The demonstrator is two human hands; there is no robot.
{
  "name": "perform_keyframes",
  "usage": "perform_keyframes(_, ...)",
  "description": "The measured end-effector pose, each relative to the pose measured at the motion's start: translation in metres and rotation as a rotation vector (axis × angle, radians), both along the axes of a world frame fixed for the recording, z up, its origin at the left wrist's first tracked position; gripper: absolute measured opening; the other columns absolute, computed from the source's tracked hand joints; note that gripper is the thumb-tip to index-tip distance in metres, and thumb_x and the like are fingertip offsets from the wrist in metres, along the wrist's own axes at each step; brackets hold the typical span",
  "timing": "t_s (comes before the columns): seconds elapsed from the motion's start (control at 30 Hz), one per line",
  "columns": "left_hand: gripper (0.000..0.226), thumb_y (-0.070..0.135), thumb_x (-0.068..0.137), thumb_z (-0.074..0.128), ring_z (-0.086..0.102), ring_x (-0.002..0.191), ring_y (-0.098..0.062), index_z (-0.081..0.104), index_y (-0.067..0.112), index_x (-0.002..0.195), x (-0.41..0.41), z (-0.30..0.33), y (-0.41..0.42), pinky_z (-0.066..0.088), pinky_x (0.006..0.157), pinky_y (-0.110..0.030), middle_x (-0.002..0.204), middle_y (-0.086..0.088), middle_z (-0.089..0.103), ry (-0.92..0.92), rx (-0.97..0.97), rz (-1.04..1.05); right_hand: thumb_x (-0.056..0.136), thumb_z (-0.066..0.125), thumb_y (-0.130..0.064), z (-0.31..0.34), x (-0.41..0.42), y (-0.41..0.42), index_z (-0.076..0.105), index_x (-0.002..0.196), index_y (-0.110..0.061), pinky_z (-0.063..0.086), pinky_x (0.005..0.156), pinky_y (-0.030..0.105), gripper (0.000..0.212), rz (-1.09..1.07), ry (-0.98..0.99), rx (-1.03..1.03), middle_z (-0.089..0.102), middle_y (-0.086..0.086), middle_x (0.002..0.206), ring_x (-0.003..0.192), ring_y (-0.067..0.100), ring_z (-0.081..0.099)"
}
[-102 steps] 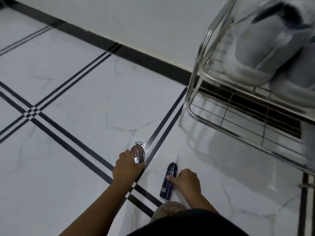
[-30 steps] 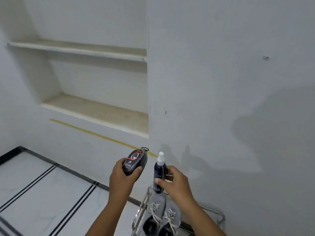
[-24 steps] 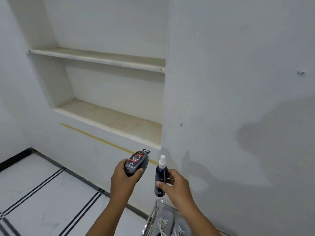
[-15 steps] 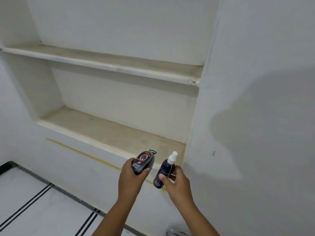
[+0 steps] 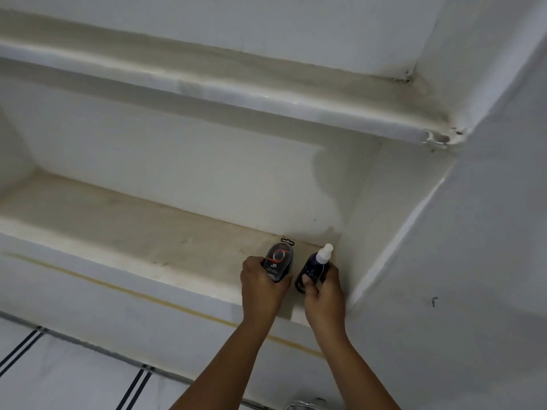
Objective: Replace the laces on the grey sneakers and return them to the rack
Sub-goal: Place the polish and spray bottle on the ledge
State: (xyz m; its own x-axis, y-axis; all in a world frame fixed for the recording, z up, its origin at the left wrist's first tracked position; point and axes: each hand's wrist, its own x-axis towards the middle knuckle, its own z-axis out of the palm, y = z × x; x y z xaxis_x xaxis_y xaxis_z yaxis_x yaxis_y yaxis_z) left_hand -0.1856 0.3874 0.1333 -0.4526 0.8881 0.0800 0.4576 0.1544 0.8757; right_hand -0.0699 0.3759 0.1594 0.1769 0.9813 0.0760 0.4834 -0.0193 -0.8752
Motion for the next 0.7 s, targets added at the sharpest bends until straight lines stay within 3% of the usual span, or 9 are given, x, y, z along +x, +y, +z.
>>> perform_keyframes(0.23, 0.06, 0.03, 0.067, 0.085, 0.054, 0.094, -0.031, 0.048, 0.001, 0.104, 0.008, -0.011, 0.006, 0.04, 0.066, -0.027, 0.103, -0.012, 0.051, 0.142, 0.017, -0.06, 0.094, 0.057, -0.012, -0.019, 0.008, 0.01, 0.048, 0.131, -0.009, 0.044, 0.084, 0.029, 0.038, 0.004, -0.02, 0.013, 0.061, 0.009, 0.12, 0.109, 0.027, 0.057)
perform_keyframes(0.3, 0.071, 0.038, 0.07, 0.082, 0.054, 0.103, -0.029, 0.047, 0.002, 0.12, 0.001, -0.01, 0.005, 0.043, 0.072, -0.028, 0.112, -0.011, 0.052, 0.141, 0.021, -0.096, 0.094, 0.057, -0.012, -0.023, 0.008, 0.011, 0.047, 0.133, -0.01, 0.046, 0.09, 0.031, 0.041, 0.01, -0.022, 0.026, 0.06, 0.007, 0.124, 0.112, 0.025, 0.057)
perform_keyframes(0.37, 0.087, 0.042, 0.073, 0.079, 0.047, 0.114, -0.018, 0.035, 0.012, 0.142, -0.015, -0.007, 0.002, 0.043, 0.085, -0.027, 0.125, -0.003, 0.045, 0.034, 0.013, -0.183, 0.093, 0.058, -0.012, -0.027, 0.009, 0.012, 0.047, 0.136, -0.013, 0.047, 0.096, 0.036, 0.044, 0.02, -0.004, 0.019, 0.059, 0.005, 0.127, 0.115, 0.023, 0.057)
perform_keyframes(0.43, 0.088, 0.034, 0.077, 0.077, 0.039, 0.123, -0.009, 0.027, 0.025, 0.15, -0.036, -0.009, 0.0, 0.035, 0.094, -0.019, 0.136, 0.003, 0.036, 0.035, -0.043, -0.369, 0.091, 0.062, -0.011, -0.03, 0.009, 0.013, 0.046, 0.137, -0.017, 0.046, 0.1, 0.04, 0.05, 0.03, 0.012, -0.003, 0.058, 0.002, 0.13, 0.119, 0.021, 0.056)
perform_keyframes(0.53, 0.077, 0.015, 0.083, 0.072, 0.033, 0.138, -0.017, 0.029, 0.042, 0.142, -0.061, -0.017, 0.001, 0.032, 0.105, -0.02, 0.153, -0.002, 0.027, 0.149, -0.086, -0.562, 0.087, 0.065, -0.006, -0.036, 0.007, 0.014, 0.047, 0.137, -0.016, 0.046, 0.102, 0.041, 0.054, -0.006, 0.016, 0.008, 0.059, 0.003, 0.13, 0.121, 0.021, 0.055)
perform_keyframes(0.7, 0.071, 0.0, 0.079, 0.07, 0.053, 0.123, -0.016, 0.045, 0.034, 0.136, -0.059, -0.022, 0.008, 0.047, 0.102, -0.028, 0.138, 0.001, 0.052, 0.117, 0.035, -0.566, 0.086, 0.066, -0.002, -0.043, 0.004, 0.012, 0.054, 0.128, -0.01, 0.05, 0.094, 0.037, 0.045, -0.046, -0.034, 0.028, 0.065, 0.007, 0.118, 0.111, 0.025, 0.061)
